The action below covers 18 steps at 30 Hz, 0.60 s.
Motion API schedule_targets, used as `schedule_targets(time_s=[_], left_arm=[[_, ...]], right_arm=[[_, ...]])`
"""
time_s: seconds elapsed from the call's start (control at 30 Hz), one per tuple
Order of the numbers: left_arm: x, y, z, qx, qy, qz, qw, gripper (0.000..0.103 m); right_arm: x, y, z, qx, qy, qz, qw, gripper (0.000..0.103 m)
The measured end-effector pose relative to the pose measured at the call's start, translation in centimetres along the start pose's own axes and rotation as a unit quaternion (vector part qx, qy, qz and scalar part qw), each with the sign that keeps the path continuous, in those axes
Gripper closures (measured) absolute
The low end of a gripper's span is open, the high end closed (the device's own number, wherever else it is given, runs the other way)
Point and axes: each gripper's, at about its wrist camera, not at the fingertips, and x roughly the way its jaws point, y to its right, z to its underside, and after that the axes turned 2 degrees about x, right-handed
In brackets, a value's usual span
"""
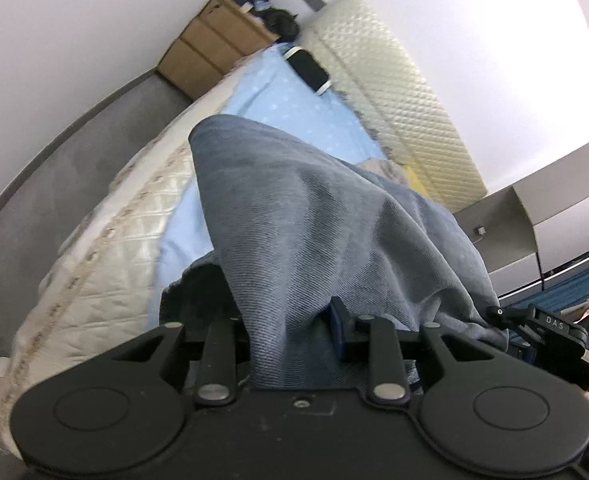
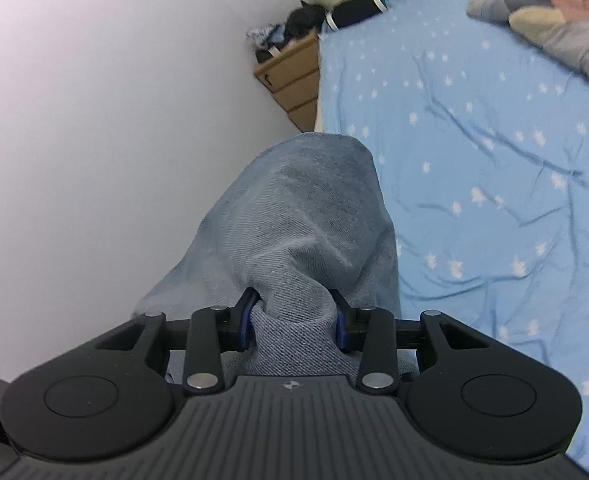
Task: Fold clothes
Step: 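Carry the folded jeans with both grippers toward the grey duvet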
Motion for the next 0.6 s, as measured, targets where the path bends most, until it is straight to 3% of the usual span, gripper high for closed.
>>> schedule_targets(time_s=[0.17, 0.33, 0.6], left_arm=[[0.1, 5.3, 2.0, 0.012, 0.026, 0.005, 0.9996, 0.077], [2.0, 10.4, 5.7, 0.007, 0.047, -0.01, 0.9988, 0.077], [8.8, 18.5, 10.1, 0.011, 0.014, 0.001, 0.9998, 0.077]], right_arm=[[-4.5, 1.7, -2.0, -0.02, 0.021, -0.02, 0.999, 0.064], [-7.4, 6.1, -4.1, -0.028, 0.019, -0.041, 0.999, 0.064], [-13.1, 14.7, -7.2, -0.029, 0.025, -0.03, 0.999, 0.066]])
